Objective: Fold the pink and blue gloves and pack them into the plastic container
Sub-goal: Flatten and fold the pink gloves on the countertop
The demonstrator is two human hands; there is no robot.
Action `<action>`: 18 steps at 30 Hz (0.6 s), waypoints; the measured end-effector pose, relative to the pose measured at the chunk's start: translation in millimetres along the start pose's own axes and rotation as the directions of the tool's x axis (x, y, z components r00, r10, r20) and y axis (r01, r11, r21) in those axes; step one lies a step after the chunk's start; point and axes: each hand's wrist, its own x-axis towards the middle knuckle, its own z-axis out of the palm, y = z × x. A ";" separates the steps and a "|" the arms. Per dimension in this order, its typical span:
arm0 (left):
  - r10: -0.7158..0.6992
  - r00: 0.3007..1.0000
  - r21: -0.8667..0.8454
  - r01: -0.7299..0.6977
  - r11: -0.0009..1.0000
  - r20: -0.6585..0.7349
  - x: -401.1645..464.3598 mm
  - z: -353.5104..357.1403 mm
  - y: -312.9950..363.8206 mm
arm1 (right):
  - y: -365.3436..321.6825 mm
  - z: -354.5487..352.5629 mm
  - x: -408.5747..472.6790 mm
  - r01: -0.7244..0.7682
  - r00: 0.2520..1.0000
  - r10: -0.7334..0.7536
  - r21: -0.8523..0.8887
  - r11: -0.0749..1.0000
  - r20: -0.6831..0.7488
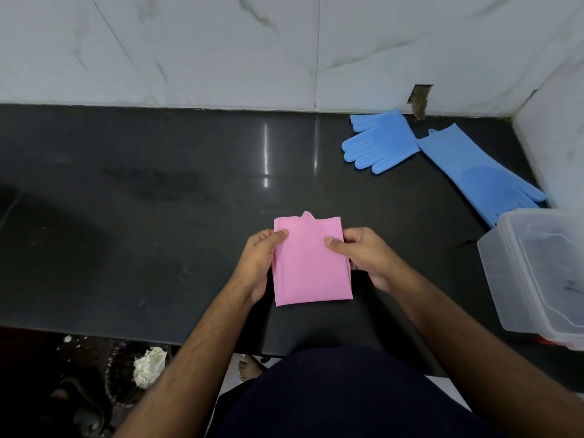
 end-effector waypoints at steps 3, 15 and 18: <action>0.009 1.000 -0.088 -0.011 0.996 -0.025 0.7 -15.8 8.1 | -13.6 16.1 8.8 0.030 0.999 -0.030 -0.001 1.000 0.017; 0.459 0.867 0.772 -0.155 0.617 -0.193 7.3 -39.2 -2.2 | -8.4 49.4 40.2 0.190 0.955 -0.284 -0.567 0.802 -0.082; 0.557 0.791 0.840 -0.104 0.532 -0.254 -2.7 -26.0 -1.3 | -6.0 43.3 36.4 0.256 0.923 -0.374 -0.588 0.767 -0.086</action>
